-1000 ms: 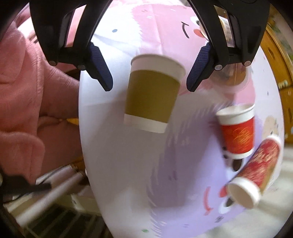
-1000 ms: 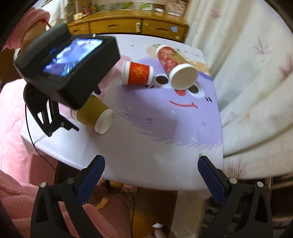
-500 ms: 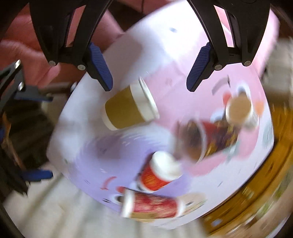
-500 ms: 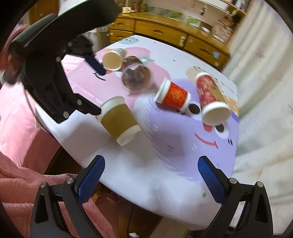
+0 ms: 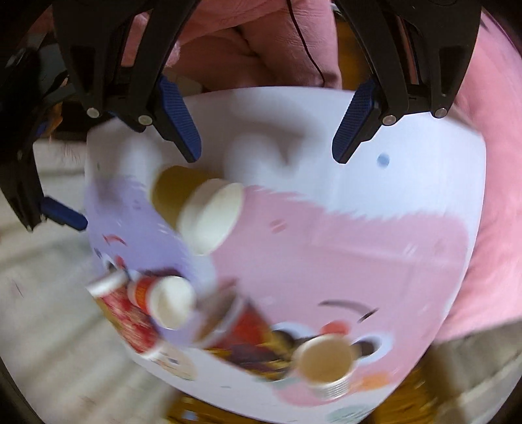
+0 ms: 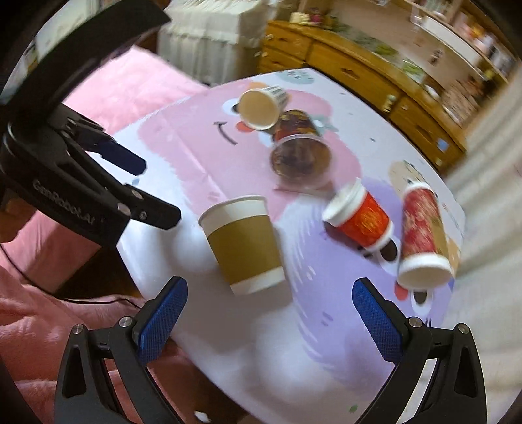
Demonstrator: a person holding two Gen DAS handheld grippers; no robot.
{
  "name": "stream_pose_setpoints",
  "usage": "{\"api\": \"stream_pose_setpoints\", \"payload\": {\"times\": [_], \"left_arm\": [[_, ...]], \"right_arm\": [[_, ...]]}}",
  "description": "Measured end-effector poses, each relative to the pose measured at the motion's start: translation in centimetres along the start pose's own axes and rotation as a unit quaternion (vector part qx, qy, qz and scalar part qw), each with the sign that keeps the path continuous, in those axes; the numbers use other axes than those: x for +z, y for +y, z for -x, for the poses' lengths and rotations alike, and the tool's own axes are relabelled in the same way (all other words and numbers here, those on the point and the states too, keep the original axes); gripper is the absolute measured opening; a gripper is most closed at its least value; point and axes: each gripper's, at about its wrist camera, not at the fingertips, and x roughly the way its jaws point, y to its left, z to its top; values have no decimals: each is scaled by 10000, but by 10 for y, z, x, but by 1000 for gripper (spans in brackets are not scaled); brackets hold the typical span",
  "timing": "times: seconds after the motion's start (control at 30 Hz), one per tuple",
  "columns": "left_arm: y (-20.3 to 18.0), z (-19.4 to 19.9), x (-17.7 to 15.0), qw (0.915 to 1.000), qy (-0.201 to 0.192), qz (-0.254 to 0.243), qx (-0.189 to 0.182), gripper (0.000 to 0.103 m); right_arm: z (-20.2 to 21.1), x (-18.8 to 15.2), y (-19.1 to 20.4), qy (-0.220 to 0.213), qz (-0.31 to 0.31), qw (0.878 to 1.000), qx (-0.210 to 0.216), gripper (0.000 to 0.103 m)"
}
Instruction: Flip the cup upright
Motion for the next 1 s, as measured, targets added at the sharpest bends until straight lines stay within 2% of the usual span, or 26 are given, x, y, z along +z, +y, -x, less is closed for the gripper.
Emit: {"api": "stream_pose_setpoints", "payload": {"times": [0.1,0.2,0.37,0.53,0.57,0.63,0.67,0.7,0.73,0.83,1.0], "left_arm": [[17,-2,-6,9988,6,480,45,81],[29,-4,-12,9973,76,713,161,81],[45,-3,-28,9936,136,1082,298,81],[50,-5,-40,9918,263,1199,348,81],[50,-6,-41,9918,280,1190,379,81],[49,-4,-42,9920,282,1150,430,81],[49,-3,-42,9922,273,1131,443,81],[50,-1,-43,9925,259,1103,457,81],[50,0,-40,9927,261,1086,462,81],[52,3,-37,9932,278,1023,486,81],[56,12,-30,9954,292,748,523,81]], "right_arm": [[-19,11,14,115,414,9990,118,103],[-43,24,27,263,775,9965,153,103],[-78,41,39,480,1025,9935,155,100],[-105,56,39,709,1040,9915,334,100],[-111,59,36,764,1031,9911,356,98],[-121,65,34,896,962,9903,449,87],[-124,67,32,955,916,9899,501,78],[-127,68,31,1026,847,9896,555,73],[-129,70,29,1066,788,9895,571,72],[-127,74,24,954,632,9912,659,70],[-111,78,14,241,53,9972,705,68]]}}
